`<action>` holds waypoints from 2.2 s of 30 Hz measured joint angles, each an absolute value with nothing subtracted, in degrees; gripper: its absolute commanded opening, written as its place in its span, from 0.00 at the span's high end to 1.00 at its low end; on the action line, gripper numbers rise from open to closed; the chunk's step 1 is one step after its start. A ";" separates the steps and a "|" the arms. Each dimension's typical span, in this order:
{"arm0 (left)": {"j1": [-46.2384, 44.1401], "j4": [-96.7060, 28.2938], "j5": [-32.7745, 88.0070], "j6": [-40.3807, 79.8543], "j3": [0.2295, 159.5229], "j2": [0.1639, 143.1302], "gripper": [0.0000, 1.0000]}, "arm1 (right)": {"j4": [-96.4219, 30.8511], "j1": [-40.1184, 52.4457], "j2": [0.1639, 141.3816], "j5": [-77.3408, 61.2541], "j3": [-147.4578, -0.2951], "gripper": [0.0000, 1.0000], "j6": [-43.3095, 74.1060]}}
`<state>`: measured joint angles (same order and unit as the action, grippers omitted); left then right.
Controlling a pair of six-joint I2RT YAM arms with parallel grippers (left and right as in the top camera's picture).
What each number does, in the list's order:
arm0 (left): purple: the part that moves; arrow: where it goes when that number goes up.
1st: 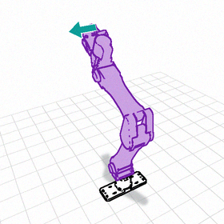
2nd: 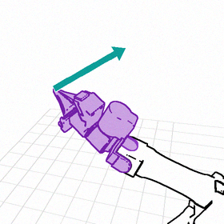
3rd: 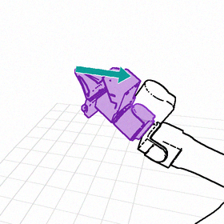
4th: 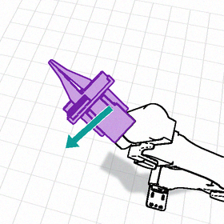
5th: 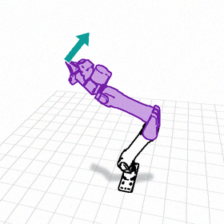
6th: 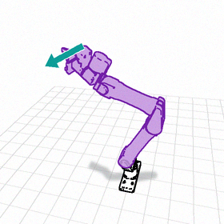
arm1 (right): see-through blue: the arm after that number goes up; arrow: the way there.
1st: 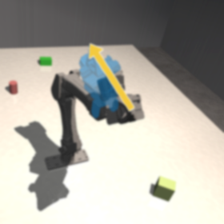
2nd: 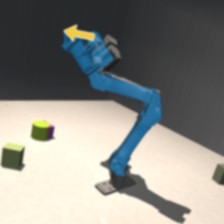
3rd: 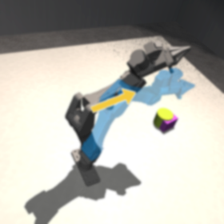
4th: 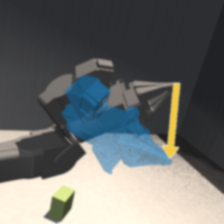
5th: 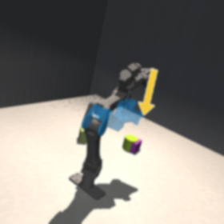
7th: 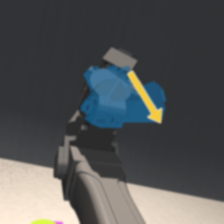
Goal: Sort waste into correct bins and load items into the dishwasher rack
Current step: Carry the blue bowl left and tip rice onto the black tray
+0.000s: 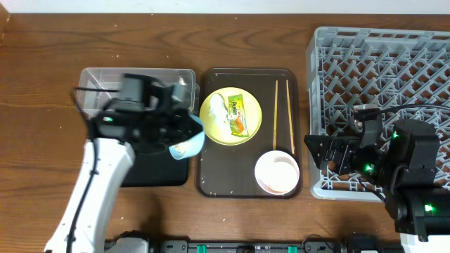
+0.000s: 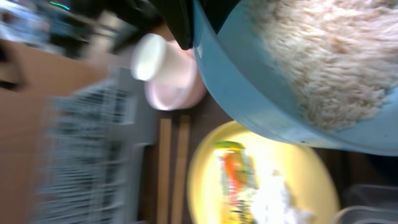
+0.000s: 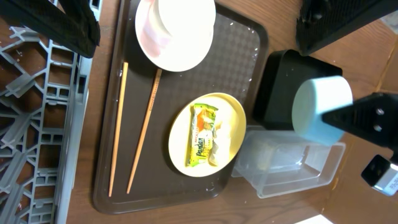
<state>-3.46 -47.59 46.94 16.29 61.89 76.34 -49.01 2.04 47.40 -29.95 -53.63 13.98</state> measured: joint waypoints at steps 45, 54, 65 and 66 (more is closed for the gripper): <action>25.10 -50.63 86.43 -1.41 51.16 93.49 0.94 | -50.46 2.04 47.40 -29.93 -53.63 0.01 13.96; 22.85 -53.15 84.64 -3.73 51.07 93.19 0.94 | -50.61 2.04 47.40 -29.50 -53.63 0.01 13.78; -2.70 -48.10 55.22 9.85 51.37 76.25 0.92 | -50.54 2.04 47.40 -27.14 -53.63 0.01 13.72; -5.80 -47.16 51.09 11.79 51.42 75.18 0.92 | -50.52 2.04 47.40 -26.94 -53.63 0.01 13.63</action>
<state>-5.80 -47.16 51.09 11.79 51.42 75.18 -50.52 2.04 47.40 -26.94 -53.63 13.63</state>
